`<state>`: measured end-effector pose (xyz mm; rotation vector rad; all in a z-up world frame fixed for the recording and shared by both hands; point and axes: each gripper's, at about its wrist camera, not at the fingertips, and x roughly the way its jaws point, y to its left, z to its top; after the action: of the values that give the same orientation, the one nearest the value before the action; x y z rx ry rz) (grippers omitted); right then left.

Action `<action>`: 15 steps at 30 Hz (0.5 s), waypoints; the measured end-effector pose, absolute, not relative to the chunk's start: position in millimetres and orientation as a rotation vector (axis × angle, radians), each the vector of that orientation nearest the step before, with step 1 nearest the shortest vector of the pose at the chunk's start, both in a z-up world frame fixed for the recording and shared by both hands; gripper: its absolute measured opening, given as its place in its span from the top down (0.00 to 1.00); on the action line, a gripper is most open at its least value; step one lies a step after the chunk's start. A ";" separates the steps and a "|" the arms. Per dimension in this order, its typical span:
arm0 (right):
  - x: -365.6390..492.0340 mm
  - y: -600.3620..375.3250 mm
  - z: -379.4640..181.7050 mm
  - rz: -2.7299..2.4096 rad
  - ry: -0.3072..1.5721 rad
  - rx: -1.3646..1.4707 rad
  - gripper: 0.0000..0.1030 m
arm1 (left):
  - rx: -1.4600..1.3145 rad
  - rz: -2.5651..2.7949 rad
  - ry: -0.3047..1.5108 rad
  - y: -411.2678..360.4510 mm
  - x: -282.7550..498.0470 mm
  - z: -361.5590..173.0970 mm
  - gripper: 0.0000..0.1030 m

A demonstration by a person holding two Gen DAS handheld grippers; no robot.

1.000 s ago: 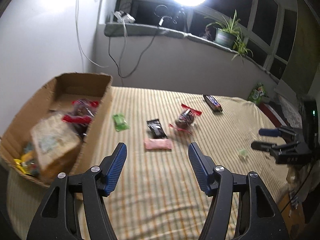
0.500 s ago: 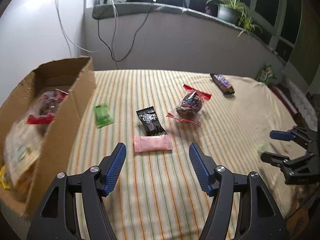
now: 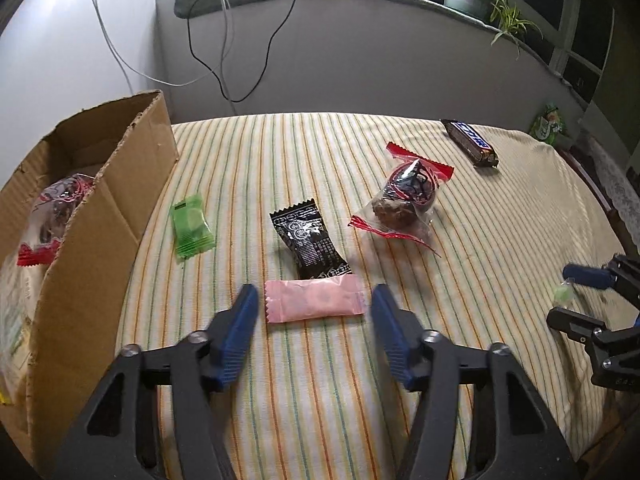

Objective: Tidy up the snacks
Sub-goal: 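Grasp the clear green candy with the right tool while the left grasps the pink candy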

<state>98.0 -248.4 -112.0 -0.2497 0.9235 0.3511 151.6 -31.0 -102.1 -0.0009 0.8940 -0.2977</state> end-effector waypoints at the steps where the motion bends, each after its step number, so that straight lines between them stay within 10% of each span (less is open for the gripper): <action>1: 97.0 -247.7 -111.7 0.355 0.924 -0.250 0.51 | -0.001 -0.299 0.892 -30.6 151.0 -101.8 0.51; 15: 94.9 -249.8 -107.5 0.363 0.921 -0.228 0.71 | 0.007 -0.307 0.860 -32.1 146.4 -99.1 0.68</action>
<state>94.9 -249.8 -107.5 -0.2279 0.9211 0.3627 146.4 -32.1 -99.1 0.0066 0.8598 -0.3066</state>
